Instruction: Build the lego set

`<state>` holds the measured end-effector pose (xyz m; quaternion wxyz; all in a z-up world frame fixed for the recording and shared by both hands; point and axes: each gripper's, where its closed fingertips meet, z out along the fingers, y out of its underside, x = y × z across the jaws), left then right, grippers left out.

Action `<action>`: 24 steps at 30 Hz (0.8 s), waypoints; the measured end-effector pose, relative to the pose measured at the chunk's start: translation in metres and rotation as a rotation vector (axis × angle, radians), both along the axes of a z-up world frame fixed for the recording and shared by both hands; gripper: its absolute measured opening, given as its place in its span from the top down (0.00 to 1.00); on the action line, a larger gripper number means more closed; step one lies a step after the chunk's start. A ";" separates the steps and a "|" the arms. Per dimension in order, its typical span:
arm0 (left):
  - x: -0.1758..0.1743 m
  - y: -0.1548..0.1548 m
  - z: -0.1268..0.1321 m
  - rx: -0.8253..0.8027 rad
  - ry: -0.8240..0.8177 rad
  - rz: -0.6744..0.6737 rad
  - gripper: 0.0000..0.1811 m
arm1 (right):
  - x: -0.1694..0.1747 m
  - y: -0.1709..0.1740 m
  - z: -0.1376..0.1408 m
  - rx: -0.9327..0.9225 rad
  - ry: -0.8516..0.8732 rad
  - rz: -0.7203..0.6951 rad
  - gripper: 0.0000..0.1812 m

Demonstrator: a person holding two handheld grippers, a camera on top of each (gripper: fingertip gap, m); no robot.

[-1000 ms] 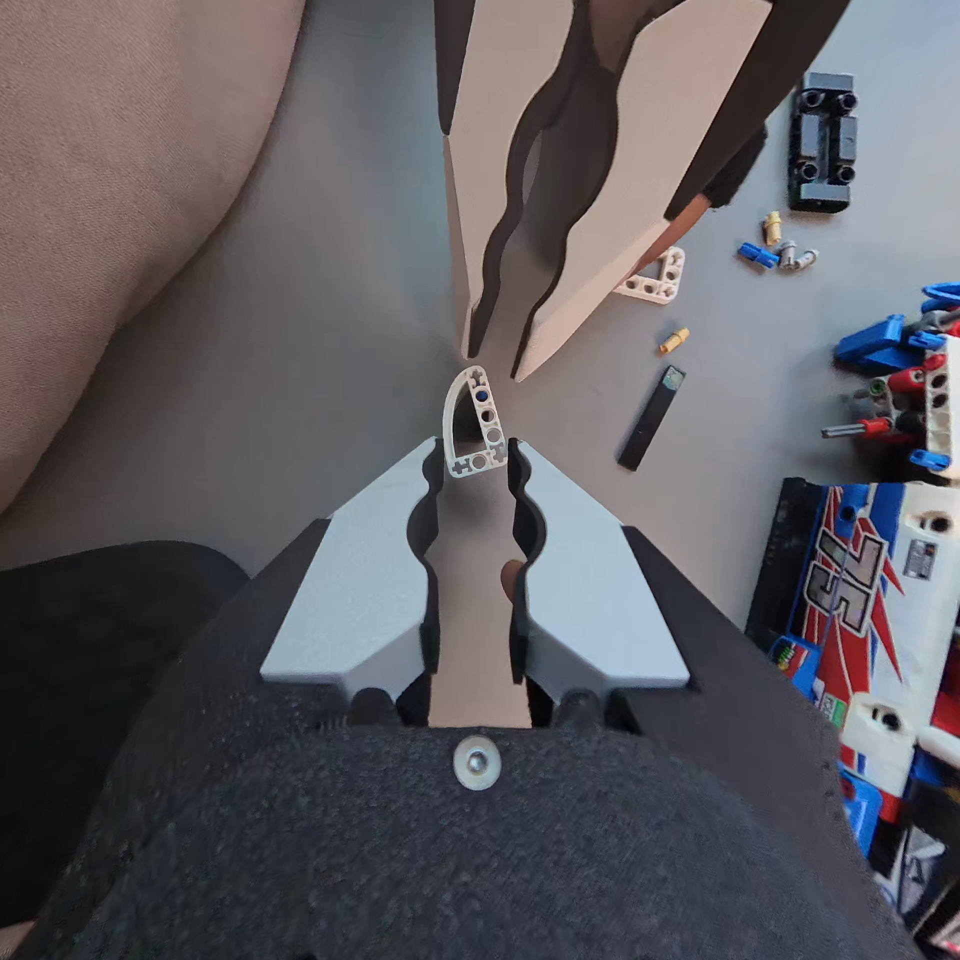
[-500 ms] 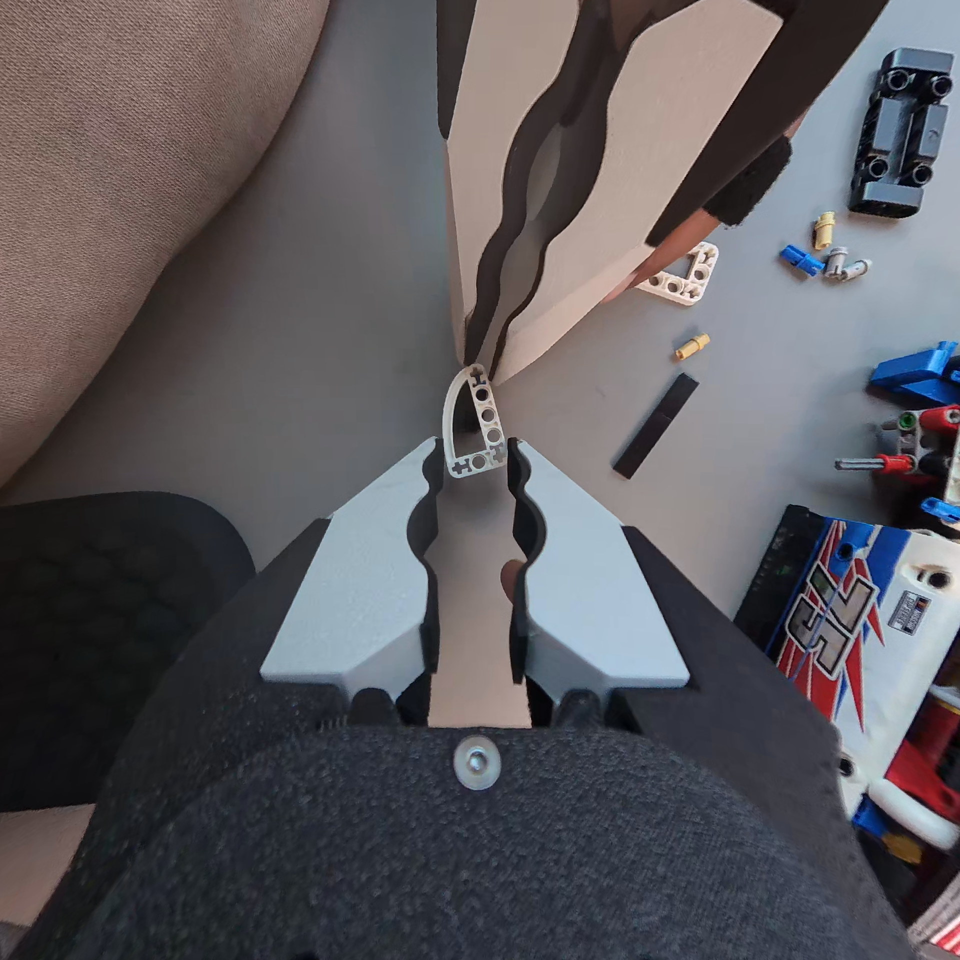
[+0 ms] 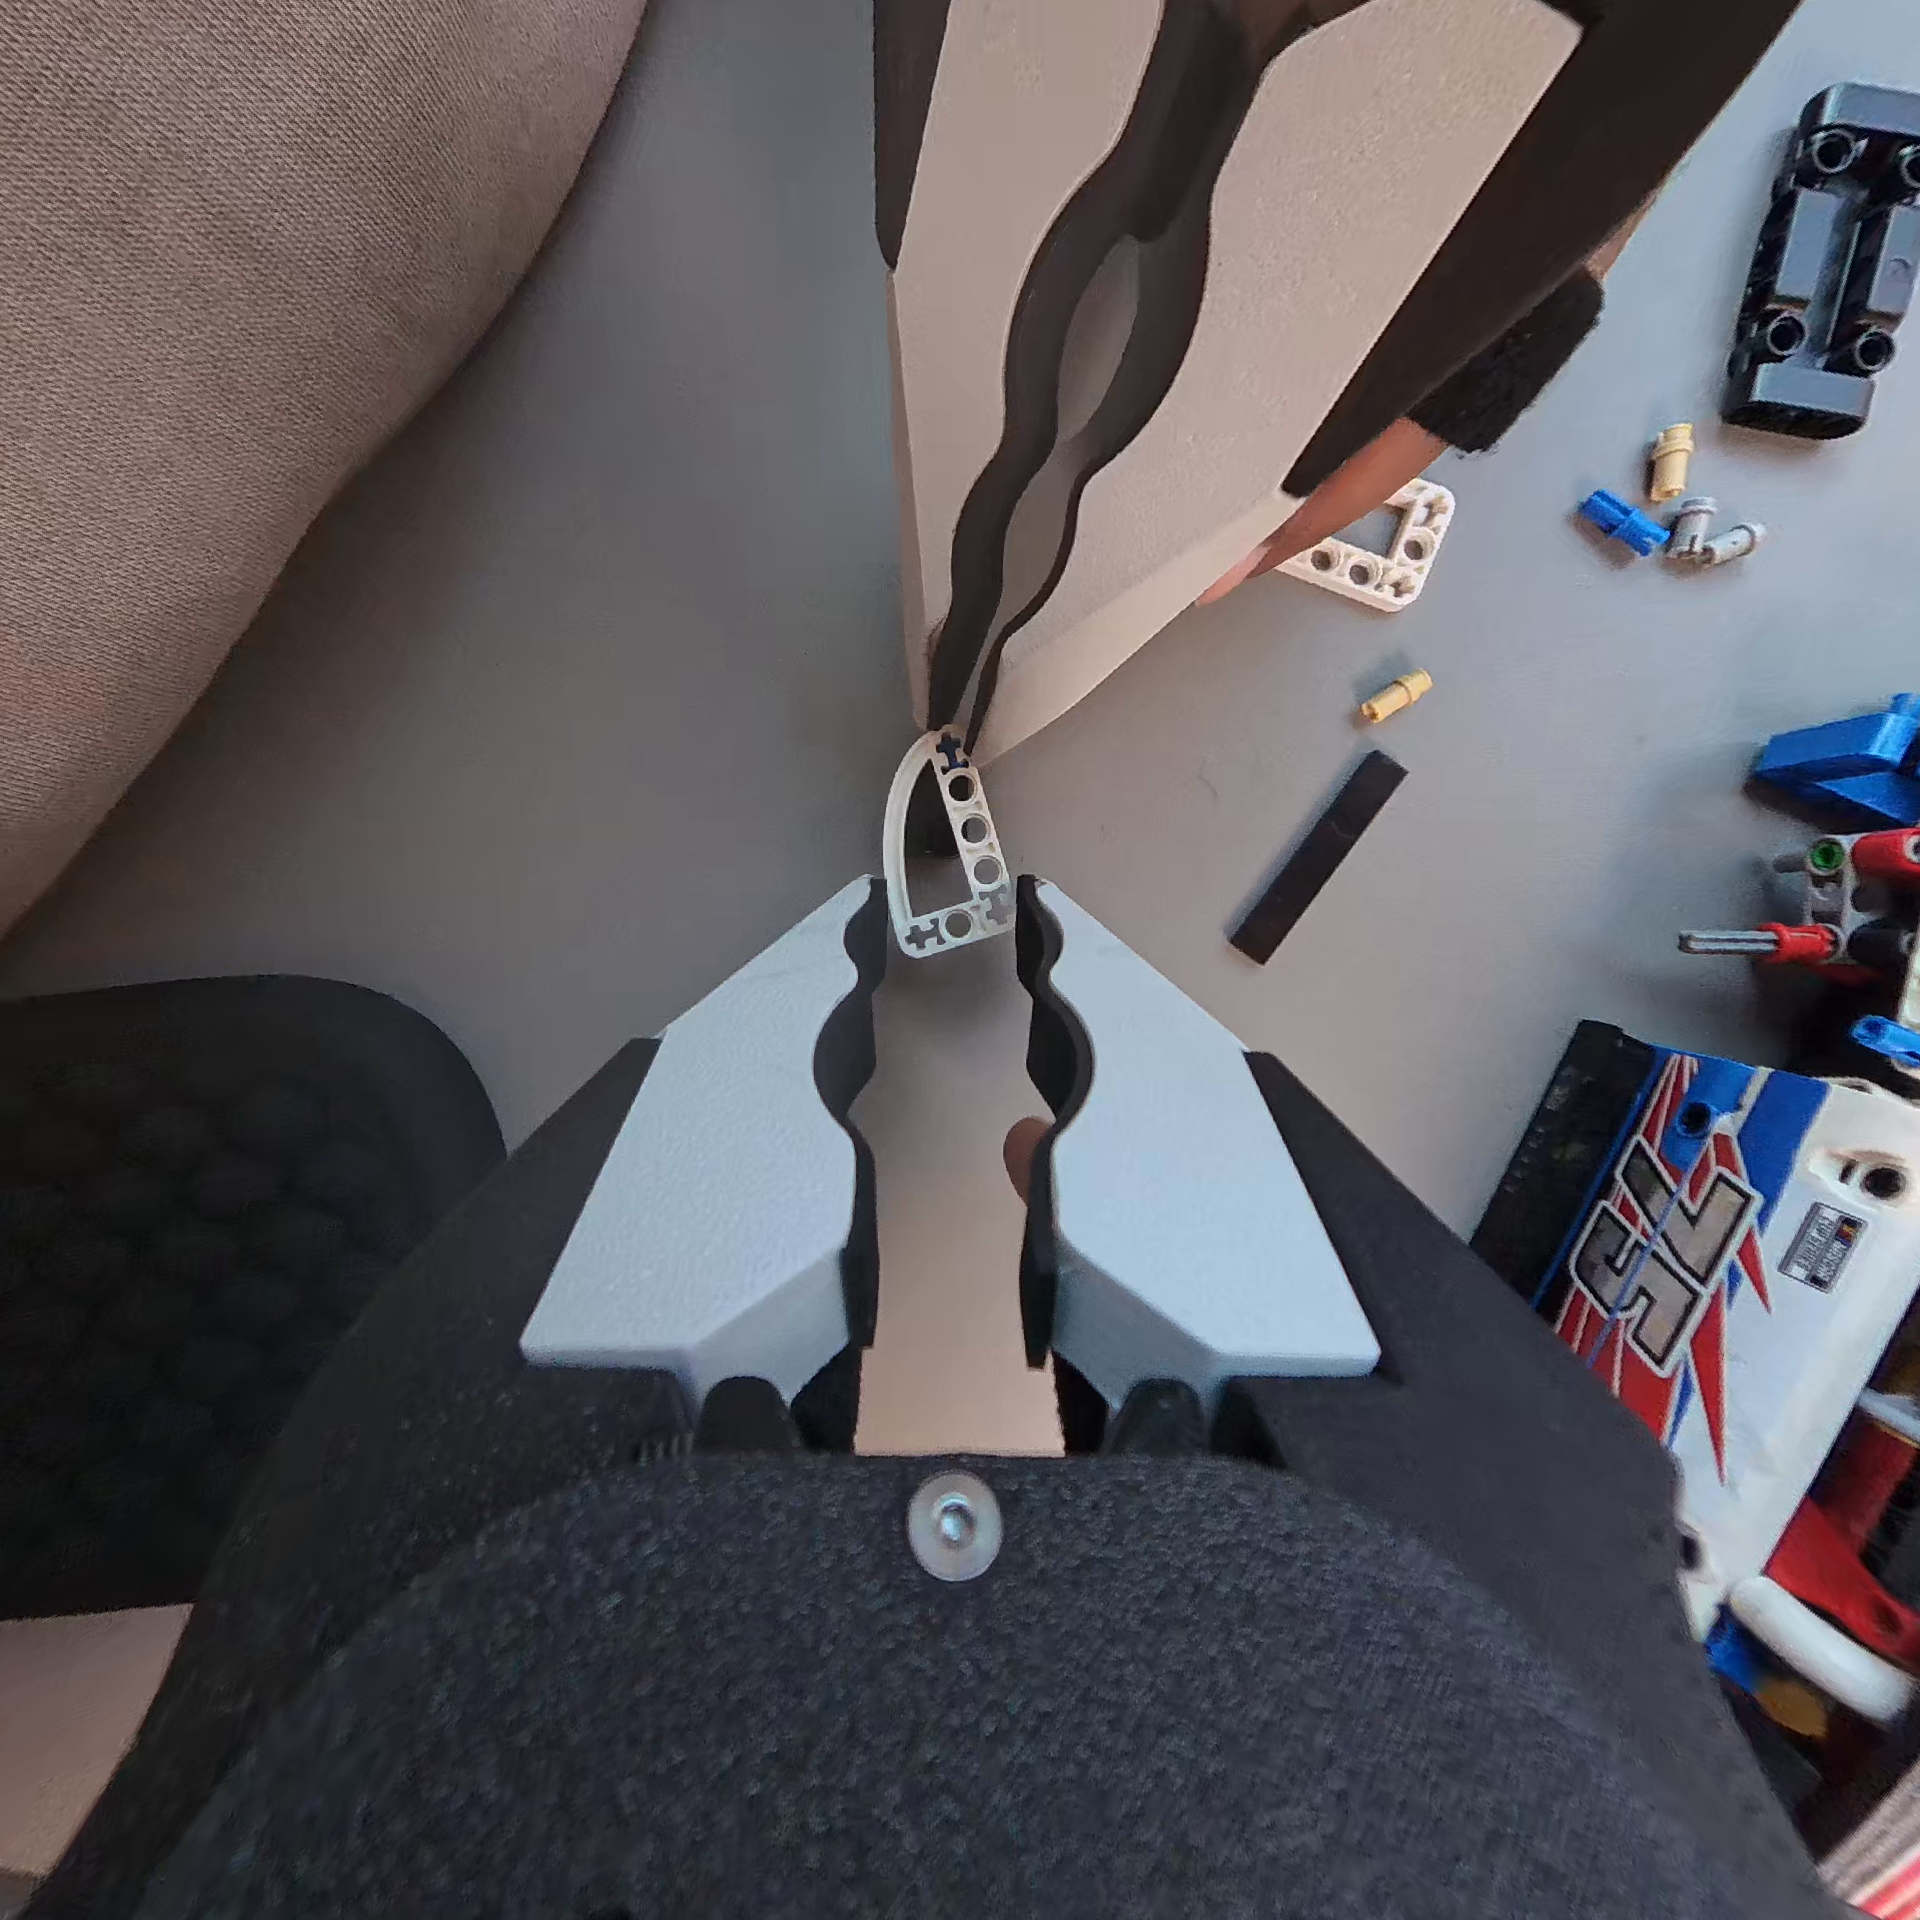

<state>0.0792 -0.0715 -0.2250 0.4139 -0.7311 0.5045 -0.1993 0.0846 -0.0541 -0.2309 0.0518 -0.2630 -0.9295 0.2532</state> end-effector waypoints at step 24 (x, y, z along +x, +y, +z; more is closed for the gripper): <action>0.007 -0.009 -0.002 -0.102 -0.012 0.035 0.89 | 0.013 -0.001 0.001 -0.014 0.026 -0.065 0.88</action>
